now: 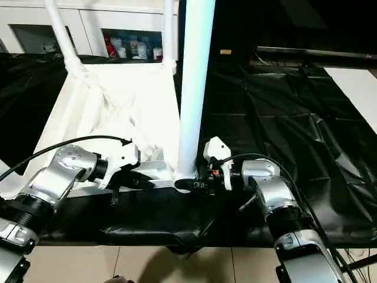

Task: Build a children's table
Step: Rotate leg to tighten

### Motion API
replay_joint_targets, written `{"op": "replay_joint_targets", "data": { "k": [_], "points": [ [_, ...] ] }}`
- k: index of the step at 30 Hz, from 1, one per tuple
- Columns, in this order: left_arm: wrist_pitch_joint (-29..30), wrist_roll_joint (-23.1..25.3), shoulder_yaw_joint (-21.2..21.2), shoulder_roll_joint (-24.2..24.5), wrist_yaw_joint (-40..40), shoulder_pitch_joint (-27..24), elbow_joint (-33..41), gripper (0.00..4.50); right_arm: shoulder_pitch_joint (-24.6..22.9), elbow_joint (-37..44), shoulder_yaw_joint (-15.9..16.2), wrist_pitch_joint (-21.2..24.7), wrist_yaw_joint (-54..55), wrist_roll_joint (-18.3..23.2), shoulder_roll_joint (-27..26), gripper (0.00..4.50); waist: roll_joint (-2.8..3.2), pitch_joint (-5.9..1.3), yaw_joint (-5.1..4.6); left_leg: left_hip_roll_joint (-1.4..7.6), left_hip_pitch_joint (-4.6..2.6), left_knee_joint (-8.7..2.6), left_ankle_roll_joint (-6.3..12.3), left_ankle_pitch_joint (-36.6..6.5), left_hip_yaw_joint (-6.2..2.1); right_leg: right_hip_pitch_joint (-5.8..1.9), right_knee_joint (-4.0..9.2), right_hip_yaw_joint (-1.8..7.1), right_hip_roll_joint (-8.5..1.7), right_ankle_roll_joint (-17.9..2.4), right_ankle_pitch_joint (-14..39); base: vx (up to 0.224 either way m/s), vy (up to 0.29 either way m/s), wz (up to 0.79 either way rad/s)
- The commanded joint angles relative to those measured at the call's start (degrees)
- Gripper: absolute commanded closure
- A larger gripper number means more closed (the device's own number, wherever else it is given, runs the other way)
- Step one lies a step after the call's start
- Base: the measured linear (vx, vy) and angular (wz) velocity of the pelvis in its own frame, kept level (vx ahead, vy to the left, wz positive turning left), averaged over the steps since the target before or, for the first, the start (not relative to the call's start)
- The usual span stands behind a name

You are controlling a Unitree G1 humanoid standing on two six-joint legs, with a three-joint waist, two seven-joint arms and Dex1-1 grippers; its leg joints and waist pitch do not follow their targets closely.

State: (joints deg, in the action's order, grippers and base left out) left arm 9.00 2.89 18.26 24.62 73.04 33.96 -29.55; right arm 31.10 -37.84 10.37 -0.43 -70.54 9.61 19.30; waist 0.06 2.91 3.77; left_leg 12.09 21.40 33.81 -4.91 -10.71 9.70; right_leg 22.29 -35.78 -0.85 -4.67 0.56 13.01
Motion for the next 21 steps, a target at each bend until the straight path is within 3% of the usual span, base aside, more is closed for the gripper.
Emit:
{"op": "replay_joint_targets", "data": {
  "k": [1,8,11,12,14,15,17,18,21],
  "points": [
    [0.62,-1.00,0.93,-0.42,0.31,-0.78,0.57,4.50,-0.55,0.67,0.72,0.39,-2.00,0.57,-0.05,1.42,-0.71,-3.93,0.10,0.61,-0.57,-3.18,6.78,-2.71,0.76,-2.70,2.70,0.85,-1.99,-17.25,-7.01,0.000,0.000,0.00],
    [1.32,-0.49,1.09,-0.12,0.44,-0.90,0.14,4.50,-0.35,-0.64,0.16,0.50,-0.30,0.15,-1.08,1.79,-0.71,-3.96,0.02,0.55,-0.53,-3.14,6.63,-2.70,0.75,-2.73,2.66,0.84,-1.98,-17.20,-7.04,0.000,0.000,0.00],
    [1.86,0.28,0.51,-1.25,-2.54,-0.23,-1.64,4.50,0.23,-3.45,-1.62,-1.45,5.34,-0.32,-3.03,1.81,-0.56,-3.93,-0.16,0.58,-0.58,-3.18,6.24,-3.37,0.77,-2.57,2.73,0.88,-2.10,-17.26,-6.14,0.000,0.000,0.00],
    [2.37,0.95,-0.50,-3.27,-7.13,0.83,-4.12,4.50,1.00,-6.64,-4.16,-2.34,12.85,-0.02,-5.88,1.81,-0.53,-3.63,-0.45,0.54,-0.70,-3.50,5.01,-5.91,0.76,-2.38,3.23,0.96,-2.17,-16.94,-2.36,0.000,0.000,0.00],
    [2.91,1.55,-1.00,-4.36,-10.17,1.50,-5.45,4.50,1.52,-8.30,-5.17,-2.36,16.91,-0.12,-7.23,1.83,-0.64,-3.25,-0.90,0.46,-0.90,-3.99,2.55,-9.51,0.63,-2.35,3.98,1.04,-2.18,-15.89,4.14,0.000,0.000,0.00],
    [3.91,2.49,-2.02,-6.41,-15.94,2.94,-8.04,4.50,2.51,-11.01,-6.39,-2.43,24.06,-0.68,-9.43,1.83,-0.52,-3.32,-1.14,0.41,-0.96,-4.06,1.49,-10.72,0.52,-2.38,4.13,1.09,-2.27,-15.19,6.83,0.000,0.000,0.00],
    [4.86,3.08,-2.94,-7.87,-20.64,4.05,-9.95,4.50,3.18,-12.58,-6.98,-2.48,28.49,-1.08,-10.79,1.83,-0.33,-3.35,-1.40,0.43,-1.00,-4.12,0.63,-10.97,0.48,-2.19,4.17,1.08,-2.18,-14.59,7.88,0.000,0.000,0.00],
    [6.78,3.09,-4.78,-10.80,-27.85,6.07,-13.33,4.50,4.86,-15.77,-8.87,-3.02,38.75,-1.42,-13.77,1.83,-0.40,-3.29,-1.75,0.28,-1.17,-4.19,-0.32,-12.12,0.51,-1.95,4.54,1.14,-2.19,-14.01,10.35,0.000,0.000,0.00],
    [7.78,2.59,-6.34,-13.44,-33.52,7.71,-16.14,4.50,6.99,-18.86,-11.05,-3.17,49.44,-1.26,-16.50,1.83,-0.37,-3.42,-1.84,0.07,-0.68,-4.28,-0.81,-11.66,0.31,-2.16,4.71,1.07,-2.29,-12.51,11.84,0.000,0.000,0.00]
  ]
}}
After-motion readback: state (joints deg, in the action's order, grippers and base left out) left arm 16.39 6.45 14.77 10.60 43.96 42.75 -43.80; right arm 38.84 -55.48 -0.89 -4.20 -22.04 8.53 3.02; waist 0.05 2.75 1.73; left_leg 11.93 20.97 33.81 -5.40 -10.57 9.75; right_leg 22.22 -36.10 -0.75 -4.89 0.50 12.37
